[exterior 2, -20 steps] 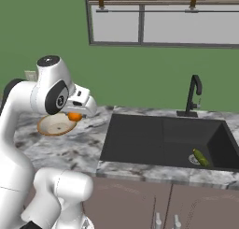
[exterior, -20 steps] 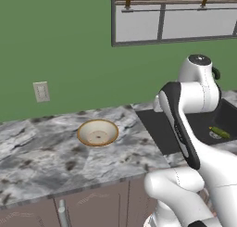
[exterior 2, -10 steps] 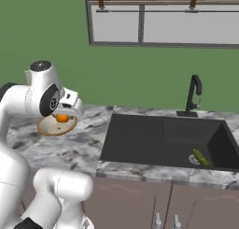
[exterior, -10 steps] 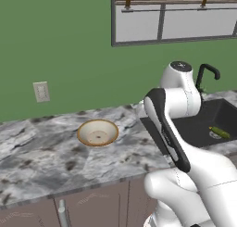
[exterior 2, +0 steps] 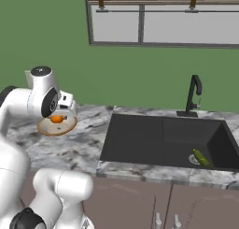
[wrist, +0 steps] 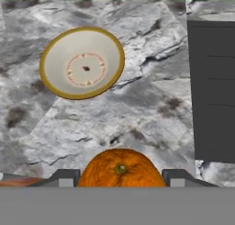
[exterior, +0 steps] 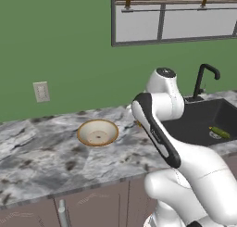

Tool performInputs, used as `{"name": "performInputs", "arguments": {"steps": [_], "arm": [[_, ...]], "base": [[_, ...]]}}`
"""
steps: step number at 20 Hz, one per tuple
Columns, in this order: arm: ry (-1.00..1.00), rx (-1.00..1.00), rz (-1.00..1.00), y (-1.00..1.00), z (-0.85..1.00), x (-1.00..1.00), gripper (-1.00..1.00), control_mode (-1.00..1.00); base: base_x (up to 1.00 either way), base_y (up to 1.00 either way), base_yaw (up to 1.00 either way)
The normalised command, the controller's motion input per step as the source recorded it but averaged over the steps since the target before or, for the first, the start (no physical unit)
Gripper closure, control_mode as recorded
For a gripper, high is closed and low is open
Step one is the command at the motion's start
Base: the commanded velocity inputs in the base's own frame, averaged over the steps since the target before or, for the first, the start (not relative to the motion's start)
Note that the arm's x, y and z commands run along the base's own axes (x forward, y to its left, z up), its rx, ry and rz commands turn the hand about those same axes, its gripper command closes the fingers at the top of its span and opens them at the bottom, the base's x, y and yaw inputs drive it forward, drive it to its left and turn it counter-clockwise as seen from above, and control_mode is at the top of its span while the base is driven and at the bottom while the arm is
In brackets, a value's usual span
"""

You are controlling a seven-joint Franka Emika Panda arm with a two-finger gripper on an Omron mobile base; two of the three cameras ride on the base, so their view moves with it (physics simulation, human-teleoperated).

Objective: Pick the tangerines from the cabinet and place them in one bowl. Pick the cucumber from the sink and place it in the other bowl.

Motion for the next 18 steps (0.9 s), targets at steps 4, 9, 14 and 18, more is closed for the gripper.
{"name": "performInputs", "arguments": {"steps": [4, 9, 14, 18], "arm": [[0.03, -0.02, -0.13, 0.41, -0.04, 0.92, 1.0, -1.0], [0.12, -0.05, -0.18, 0.45, -0.01, 0.77, 1.0, -1.0], [0.21, 0.0, -0.2, 0.32, -0.12, 0.58, 1.0, -1.0], [0.24, 0.0, -0.09, 0.11, -0.49, 0.16, 1.0, -1.0]], "base": [[0.0, 0.0, 0.0], [0.0, 0.0, 0.0], [0.0, 0.0, 0.0], [0.0, 0.0, 0.0]]}}
